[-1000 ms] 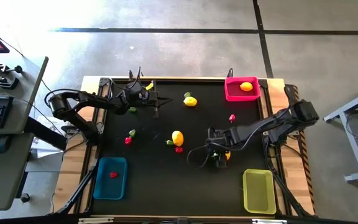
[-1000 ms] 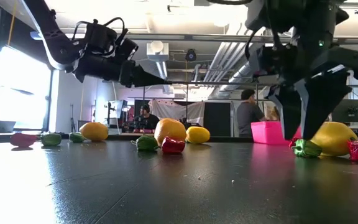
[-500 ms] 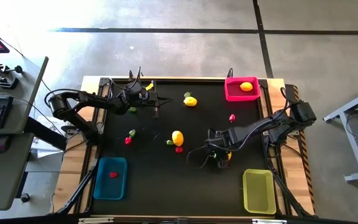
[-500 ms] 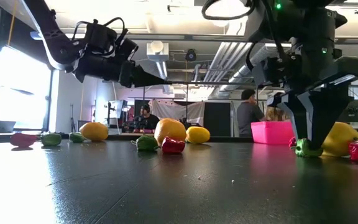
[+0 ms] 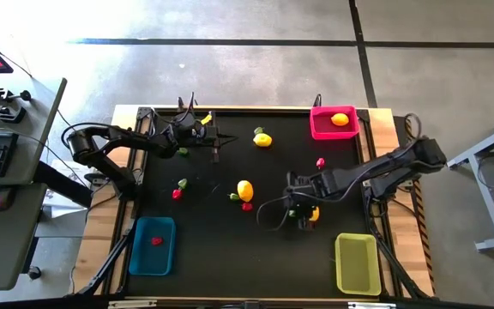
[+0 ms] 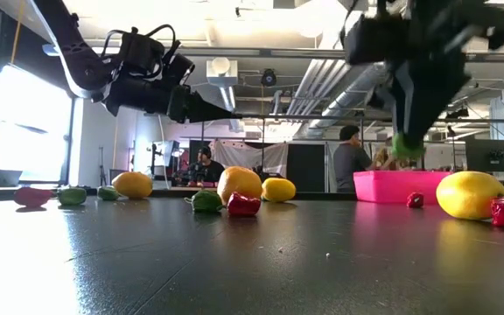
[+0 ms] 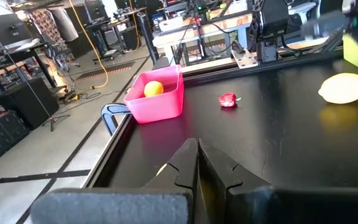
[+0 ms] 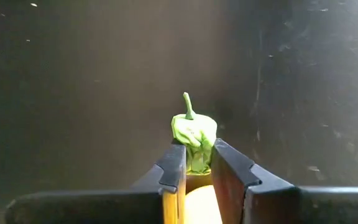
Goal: Sort produce into baskets
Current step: Put the green chilli pepper into the yellow bin
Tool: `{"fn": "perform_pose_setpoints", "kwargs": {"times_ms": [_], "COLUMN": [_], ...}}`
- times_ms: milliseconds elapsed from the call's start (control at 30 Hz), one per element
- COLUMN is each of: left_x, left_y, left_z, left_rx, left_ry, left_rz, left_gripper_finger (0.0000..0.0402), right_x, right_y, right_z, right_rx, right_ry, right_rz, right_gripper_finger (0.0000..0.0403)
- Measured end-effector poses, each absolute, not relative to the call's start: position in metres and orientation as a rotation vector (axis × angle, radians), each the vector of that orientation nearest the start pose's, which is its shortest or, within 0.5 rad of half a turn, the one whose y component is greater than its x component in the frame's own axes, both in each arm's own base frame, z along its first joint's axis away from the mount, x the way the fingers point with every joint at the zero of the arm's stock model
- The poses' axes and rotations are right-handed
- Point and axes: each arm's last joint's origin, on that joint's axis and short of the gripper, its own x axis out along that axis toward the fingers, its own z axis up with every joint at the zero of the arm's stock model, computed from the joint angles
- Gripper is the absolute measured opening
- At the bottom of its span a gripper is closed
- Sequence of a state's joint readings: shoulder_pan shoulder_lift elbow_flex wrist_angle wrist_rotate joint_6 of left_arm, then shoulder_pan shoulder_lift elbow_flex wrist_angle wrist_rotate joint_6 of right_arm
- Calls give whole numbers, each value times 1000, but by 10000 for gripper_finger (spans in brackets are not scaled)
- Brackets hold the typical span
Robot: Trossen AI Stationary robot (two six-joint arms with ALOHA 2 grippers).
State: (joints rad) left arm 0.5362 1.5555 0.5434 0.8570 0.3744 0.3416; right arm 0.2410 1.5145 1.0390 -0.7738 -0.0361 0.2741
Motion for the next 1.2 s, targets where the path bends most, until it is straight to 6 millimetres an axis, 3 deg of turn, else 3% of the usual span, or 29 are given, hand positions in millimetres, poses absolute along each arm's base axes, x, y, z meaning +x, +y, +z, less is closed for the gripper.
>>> {"fn": "perform_pose_setpoints", "kwargs": {"times_ms": [167, 500, 867, 1000, 1200], "left_x": [255, 255, 255, 255, 255], "left_y": [139, 139, 139, 139, 139], "left_z": [177, 177, 177, 177, 177], "left_rx": [272, 266, 237, 238, 238], "left_ry": [165, 163, 163, 163, 163], "left_rz": [136, 136, 137, 137, 137], "left_gripper_finger": [0, 0, 0, 0, 0], "right_x": [265, 260, 211, 189, 174], "right_y": [74, 91, 119, 127, 135], "right_z": [234, 231, 260, 265, 256], "right_rx": [149, 205, 820, 824, 619], "right_ry": [1319, 1355, 1658, 1747, 1750], "right_rz": [18, -11, -84, -181, -197], "right_gripper_finger": [48, 48, 48, 48, 48]}}
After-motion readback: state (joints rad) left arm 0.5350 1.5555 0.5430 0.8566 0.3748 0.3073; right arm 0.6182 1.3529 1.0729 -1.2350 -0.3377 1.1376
